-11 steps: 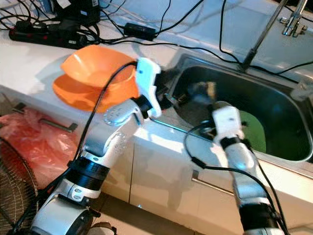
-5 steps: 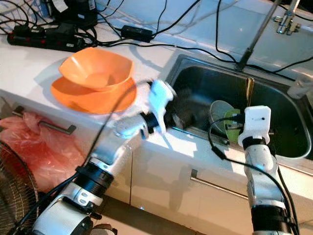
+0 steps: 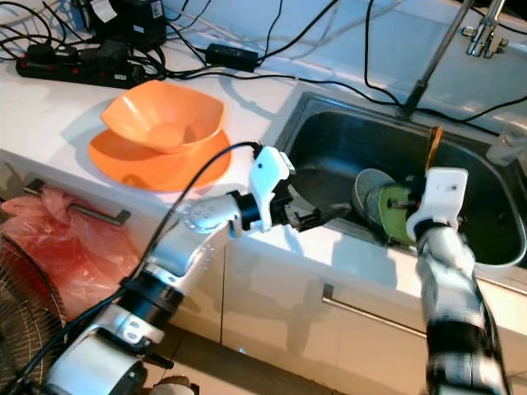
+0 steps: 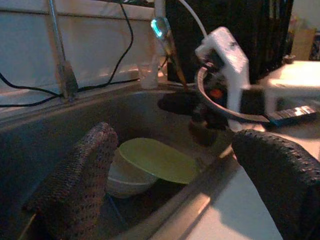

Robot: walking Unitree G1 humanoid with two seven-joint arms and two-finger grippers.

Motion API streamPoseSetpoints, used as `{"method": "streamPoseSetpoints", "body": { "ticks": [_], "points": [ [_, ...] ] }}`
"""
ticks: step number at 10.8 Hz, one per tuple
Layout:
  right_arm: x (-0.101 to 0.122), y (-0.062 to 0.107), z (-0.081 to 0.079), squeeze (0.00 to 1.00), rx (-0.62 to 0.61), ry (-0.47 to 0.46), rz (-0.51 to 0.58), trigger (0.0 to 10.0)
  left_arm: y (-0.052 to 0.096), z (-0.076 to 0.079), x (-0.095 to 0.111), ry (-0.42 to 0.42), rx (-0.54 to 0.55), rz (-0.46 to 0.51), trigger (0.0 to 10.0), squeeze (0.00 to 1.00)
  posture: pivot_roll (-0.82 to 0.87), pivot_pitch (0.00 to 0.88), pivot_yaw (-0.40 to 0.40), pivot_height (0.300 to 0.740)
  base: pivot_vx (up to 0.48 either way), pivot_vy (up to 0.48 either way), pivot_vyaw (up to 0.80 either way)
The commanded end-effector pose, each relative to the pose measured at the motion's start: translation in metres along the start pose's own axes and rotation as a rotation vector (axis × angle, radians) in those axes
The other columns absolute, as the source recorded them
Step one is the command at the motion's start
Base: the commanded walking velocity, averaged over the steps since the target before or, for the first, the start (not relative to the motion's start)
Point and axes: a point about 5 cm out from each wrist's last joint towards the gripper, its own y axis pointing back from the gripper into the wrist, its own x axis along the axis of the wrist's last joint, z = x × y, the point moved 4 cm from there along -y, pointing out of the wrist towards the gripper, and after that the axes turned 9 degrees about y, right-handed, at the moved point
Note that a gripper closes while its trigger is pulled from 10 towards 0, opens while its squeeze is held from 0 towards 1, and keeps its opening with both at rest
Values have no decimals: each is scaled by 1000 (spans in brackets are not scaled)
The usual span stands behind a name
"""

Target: Kitchen organization

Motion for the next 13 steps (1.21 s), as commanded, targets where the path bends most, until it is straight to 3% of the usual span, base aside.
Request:
{"method": "streamPoseSetpoints", "body": {
  "ticks": [1,2,3,4,6,8,9,10,13],
  "points": [
    [-4,-1,13,0,-22,-43,-27,980,0,6,-1,-13,-27,-19,10000,1000,267,55,-115,740,0,0,0],
    [-6,-4,14,0,-14,-78,-39,0,2,6,-2,-16,-33,-26,10000,1000,273,64,-115,740,0,0,0],
    [-9,-7,15,0,6,-99,-58,3922,4,8,-3,-18,-43,-35,10000,1000,279,75,-114,740,0,0,0],
    [-11,-9,12,0,30,-82,-70,10000,6,10,-3,-16,-48,-36,10000,1000,283,81,-116,740,0,0,0],
    [-18,-15,-5,0,99,-162,-96,10000,11,12,-5,-10,-47,-49,10000,1000,293,98,-115,740,0,0,0],
    [-15,-21,-16,0,147,-155,-103,10000,14,12,-6,-9,-46,-63,10000,1000,299,107,-114,740,0,0,0],
    [-13,-24,-19,788,158,-157,-101,10000,15,13,-6,-9,-45,-69,10000,1000,301,109,-114,740,0,0,0],
    [-12,-25,-19,1000,162,-157,-96,10000,15,13,-7,-9,-44,-73,10000,1000,301,110,-113,740,0,0,0],
    [-15,-25,-17,1000,162,-161,-98,10000,13,15,-7,-7,-49,-81,10000,1000,293,108,-113,740,0,0,0]
  ]
}}
